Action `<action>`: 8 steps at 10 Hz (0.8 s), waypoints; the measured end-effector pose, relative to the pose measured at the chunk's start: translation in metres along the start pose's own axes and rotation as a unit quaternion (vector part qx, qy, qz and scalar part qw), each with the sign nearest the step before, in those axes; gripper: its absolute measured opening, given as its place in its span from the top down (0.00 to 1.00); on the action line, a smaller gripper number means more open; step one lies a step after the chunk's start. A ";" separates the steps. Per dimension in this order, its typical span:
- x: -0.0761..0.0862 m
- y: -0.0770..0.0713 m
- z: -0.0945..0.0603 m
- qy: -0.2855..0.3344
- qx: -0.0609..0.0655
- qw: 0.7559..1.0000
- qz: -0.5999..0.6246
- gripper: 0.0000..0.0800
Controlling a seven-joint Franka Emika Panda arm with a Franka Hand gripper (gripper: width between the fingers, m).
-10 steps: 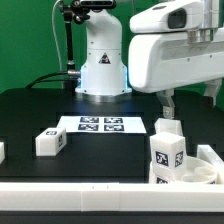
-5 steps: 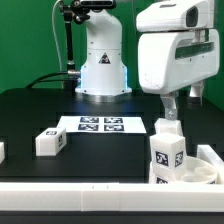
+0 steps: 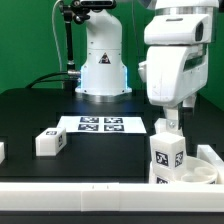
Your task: Assemble stool
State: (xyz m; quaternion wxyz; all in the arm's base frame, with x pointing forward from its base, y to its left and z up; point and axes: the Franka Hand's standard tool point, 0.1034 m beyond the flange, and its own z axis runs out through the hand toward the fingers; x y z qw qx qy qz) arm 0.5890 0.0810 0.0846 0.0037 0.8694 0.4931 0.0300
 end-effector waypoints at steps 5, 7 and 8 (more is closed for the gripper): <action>-0.001 0.000 0.003 -0.003 0.000 1.000 -0.001 0.30; -0.001 0.000 0.003 -0.003 0.000 1.000 0.000 0.47; -0.002 0.000 0.003 -0.003 0.000 1.000 0.000 0.58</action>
Offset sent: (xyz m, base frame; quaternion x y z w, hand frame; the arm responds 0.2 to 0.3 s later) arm 0.0085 0.0022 0.0001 -0.0441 -0.0103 -0.0130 0.9989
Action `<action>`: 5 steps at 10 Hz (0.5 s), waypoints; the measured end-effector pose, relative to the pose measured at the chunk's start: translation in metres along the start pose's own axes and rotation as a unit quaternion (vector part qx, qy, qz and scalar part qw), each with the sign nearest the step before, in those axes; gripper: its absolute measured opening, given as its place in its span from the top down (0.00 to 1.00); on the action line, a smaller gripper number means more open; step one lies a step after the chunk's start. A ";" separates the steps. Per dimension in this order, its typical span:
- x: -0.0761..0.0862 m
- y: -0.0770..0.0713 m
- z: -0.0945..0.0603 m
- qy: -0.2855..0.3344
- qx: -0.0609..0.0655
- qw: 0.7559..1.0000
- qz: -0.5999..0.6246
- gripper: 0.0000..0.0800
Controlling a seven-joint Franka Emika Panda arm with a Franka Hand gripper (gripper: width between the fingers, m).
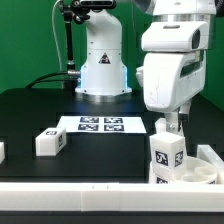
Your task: Assemble stool
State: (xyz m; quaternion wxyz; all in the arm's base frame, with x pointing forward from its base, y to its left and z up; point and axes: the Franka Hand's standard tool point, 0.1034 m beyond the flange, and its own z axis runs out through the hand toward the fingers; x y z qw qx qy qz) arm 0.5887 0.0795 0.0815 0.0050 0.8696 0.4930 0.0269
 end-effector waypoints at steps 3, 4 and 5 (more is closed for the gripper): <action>0.000 0.000 0.000 0.000 0.000 1.000 0.014 0.58; 0.000 0.000 0.000 0.000 0.000 1.000 0.019 0.58; 0.000 0.000 0.000 0.002 0.002 0.997 0.079 0.58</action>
Offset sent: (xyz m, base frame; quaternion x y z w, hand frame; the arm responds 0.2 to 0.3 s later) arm 0.0000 0.0000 0.0000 0.0000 0.0000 0.0000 1.0000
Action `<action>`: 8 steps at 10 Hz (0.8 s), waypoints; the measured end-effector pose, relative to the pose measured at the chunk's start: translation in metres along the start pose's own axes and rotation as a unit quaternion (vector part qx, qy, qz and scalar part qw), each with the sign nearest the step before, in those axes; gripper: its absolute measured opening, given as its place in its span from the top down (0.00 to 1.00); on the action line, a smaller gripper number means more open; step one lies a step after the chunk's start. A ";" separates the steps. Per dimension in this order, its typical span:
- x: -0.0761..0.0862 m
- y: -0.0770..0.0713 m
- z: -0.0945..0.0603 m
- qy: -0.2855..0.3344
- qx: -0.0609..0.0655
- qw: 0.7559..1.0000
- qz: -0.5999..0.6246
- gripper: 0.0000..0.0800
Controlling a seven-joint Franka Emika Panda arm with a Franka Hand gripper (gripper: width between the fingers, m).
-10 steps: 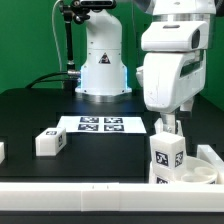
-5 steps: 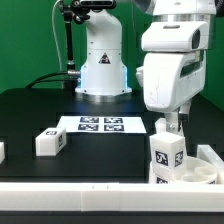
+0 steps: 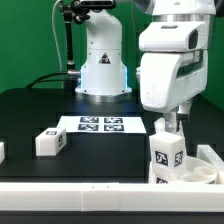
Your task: Assemble stool
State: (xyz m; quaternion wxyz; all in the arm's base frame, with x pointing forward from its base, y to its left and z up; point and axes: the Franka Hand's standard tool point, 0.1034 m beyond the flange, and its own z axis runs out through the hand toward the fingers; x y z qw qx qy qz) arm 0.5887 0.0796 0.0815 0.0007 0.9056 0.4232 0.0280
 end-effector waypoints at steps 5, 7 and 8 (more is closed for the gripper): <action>0.002 -0.002 0.000 0.003 0.004 0.957 0.289 0.58; 0.004 -0.004 0.000 0.007 0.009 0.917 0.399 0.58; 0.005 -0.004 0.000 0.007 0.010 0.906 0.422 0.58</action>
Offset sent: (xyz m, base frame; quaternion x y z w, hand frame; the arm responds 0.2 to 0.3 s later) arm -0.0051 0.0034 -0.0022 0.0219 -0.0017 0.2985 0.9542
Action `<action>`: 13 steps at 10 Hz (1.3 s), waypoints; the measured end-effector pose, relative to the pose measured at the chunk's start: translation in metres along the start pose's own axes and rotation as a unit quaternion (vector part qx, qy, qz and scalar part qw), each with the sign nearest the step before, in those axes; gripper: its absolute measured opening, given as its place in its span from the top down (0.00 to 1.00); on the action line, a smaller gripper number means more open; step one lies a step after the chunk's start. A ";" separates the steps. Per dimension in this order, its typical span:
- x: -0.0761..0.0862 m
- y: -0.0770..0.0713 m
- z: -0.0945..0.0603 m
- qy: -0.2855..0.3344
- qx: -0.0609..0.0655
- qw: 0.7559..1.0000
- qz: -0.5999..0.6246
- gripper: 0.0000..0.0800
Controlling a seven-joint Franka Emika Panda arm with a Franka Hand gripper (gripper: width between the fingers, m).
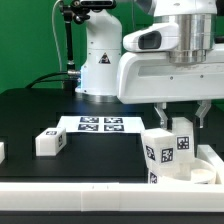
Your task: Assemble stool
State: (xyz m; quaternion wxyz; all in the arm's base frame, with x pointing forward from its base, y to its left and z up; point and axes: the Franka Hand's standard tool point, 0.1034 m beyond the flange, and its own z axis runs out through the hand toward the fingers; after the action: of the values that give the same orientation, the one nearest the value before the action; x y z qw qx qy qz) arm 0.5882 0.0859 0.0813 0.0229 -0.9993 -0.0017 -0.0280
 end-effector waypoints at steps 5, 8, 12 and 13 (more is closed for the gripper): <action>0.000 -0.002 0.000 -0.001 0.006 0.988 0.152 0.58; 0.000 -0.008 0.000 -0.008 0.025 0.949 0.314 0.58; 0.000 -0.012 -0.001 -0.028 0.048 0.849 0.526 0.58; -0.001 -0.013 -0.001 -0.038 0.054 0.815 0.576 0.58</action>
Offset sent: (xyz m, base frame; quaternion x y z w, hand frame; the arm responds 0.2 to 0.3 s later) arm 0.0000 0.0000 0.0000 0.0000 0.0000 0.1938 0.9810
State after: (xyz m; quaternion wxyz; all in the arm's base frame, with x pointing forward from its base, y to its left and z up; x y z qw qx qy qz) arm 0.5874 0.0990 0.0831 0.0883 -0.8148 0.5723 0.0282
